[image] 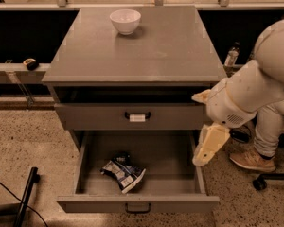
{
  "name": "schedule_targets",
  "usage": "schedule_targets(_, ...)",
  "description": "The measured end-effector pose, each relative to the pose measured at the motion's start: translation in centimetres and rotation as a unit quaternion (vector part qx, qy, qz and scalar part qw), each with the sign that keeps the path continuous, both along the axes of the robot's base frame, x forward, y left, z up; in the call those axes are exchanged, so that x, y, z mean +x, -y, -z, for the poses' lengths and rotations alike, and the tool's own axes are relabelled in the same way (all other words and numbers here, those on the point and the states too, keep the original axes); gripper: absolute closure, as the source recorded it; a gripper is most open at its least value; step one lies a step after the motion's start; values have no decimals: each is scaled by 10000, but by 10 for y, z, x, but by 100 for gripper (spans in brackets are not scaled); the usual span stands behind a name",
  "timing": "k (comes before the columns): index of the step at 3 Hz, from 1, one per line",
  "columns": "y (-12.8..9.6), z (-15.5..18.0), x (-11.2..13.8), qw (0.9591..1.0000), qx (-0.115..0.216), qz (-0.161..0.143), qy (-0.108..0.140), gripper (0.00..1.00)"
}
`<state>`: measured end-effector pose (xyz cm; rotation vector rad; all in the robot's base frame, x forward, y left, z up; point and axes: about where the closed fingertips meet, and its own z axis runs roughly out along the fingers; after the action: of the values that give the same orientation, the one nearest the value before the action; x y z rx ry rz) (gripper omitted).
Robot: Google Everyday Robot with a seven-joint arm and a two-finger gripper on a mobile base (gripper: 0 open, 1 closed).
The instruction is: Pick blue chip bag from middle drawer and place on counter
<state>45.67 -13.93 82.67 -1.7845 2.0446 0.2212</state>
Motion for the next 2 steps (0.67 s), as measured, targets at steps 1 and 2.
schedule_targets(1,-6,7,-1,9993,-6,-354,109,0)
schedule_targets(2,-31,68,17,9975,656,-185,-180,0)
